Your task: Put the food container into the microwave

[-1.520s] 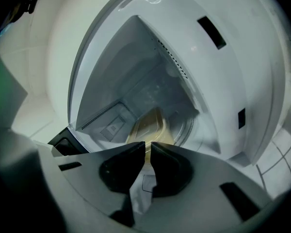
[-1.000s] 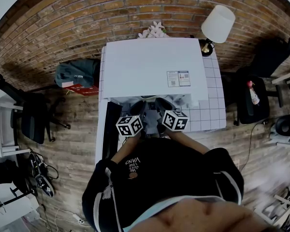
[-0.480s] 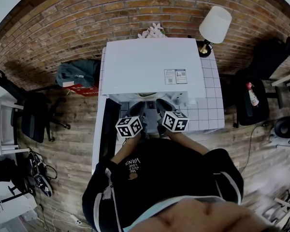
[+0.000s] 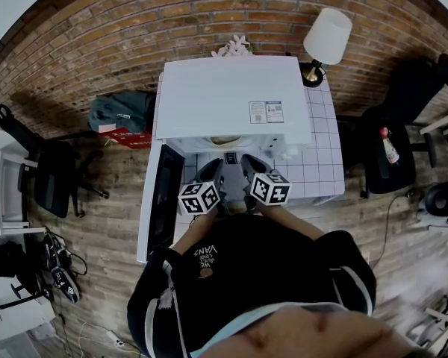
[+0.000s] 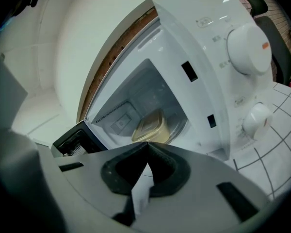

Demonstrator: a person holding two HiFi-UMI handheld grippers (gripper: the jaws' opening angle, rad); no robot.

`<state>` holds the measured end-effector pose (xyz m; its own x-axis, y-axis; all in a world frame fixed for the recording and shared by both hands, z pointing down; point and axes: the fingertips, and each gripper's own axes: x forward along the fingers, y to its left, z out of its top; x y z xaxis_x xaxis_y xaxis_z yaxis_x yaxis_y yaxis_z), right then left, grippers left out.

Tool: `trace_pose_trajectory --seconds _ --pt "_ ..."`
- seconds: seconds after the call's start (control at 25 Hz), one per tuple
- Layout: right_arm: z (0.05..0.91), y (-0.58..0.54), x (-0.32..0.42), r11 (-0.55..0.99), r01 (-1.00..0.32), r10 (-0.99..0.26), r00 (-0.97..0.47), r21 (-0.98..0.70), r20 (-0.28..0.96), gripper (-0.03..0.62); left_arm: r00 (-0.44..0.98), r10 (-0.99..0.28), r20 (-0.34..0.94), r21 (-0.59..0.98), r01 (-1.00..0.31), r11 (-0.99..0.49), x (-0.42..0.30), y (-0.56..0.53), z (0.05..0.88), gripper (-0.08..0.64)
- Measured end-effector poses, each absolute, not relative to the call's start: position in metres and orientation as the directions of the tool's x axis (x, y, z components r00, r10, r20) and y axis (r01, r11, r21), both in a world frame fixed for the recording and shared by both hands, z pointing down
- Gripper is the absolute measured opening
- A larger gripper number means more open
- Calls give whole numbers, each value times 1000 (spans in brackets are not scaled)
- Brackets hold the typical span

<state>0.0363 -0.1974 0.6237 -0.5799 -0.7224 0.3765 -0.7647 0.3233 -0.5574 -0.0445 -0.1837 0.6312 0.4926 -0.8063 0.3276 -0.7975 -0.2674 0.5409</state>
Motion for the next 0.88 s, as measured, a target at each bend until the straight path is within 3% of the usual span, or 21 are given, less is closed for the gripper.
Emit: trace_pose_trajectory --seconds 0.88 --pt "625 -143 67 354 -735 -700 -618 -578 358 5 492 -804 333 533 -802 -270 -7 -129 631 48"
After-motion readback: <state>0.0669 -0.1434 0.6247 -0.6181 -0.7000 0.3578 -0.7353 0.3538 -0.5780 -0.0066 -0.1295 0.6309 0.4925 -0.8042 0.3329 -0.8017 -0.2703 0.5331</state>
